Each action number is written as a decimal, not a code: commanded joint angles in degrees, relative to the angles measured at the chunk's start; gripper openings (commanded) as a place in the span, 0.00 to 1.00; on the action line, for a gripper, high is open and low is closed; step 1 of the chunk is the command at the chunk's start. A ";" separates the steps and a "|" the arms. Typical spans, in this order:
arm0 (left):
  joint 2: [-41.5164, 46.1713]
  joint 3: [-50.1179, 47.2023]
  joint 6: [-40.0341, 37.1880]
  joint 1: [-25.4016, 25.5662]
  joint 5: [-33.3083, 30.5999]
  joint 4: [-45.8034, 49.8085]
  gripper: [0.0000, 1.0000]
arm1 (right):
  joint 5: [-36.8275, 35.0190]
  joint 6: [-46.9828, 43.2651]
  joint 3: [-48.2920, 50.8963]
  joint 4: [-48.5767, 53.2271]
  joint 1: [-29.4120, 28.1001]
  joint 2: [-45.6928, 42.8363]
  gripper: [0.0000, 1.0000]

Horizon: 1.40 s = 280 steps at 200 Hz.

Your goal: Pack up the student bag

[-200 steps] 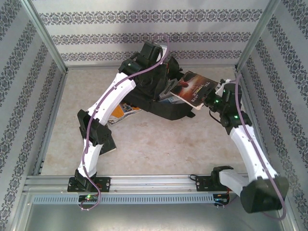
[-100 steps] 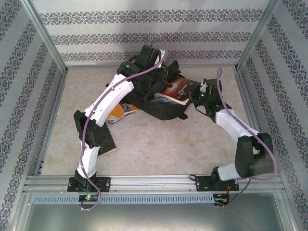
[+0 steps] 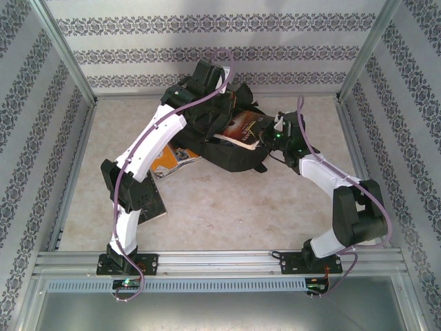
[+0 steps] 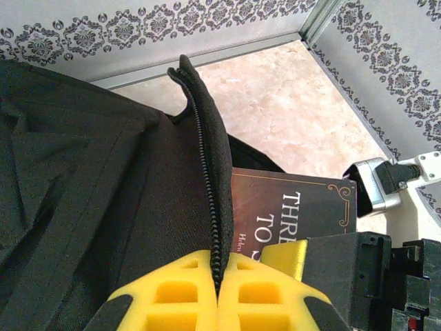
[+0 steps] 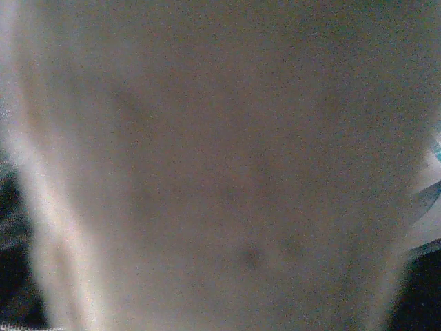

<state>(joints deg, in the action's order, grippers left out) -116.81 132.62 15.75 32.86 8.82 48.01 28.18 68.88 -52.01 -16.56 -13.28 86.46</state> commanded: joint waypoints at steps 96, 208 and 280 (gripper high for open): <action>3.48 3.24 2.90 -0.69 5.08 -1.88 0.00 | 0.82 -1.12 -8.80 -10.45 -4.30 7.71 0.00; -2.51 7.90 6.63 -1.44 8.90 -0.70 0.00 | -6.83 -7.02 -33.58 -9.01 -13.32 36.64 0.59; 5.26 -7.87 7.84 -6.12 8.13 -7.32 0.00 | -3.02 -13.37 -8.70 -10.52 -4.01 15.56 0.97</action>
<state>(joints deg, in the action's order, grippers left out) -115.44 127.00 22.85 27.97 16.95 45.23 22.76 59.24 -65.34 -24.01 -20.73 110.43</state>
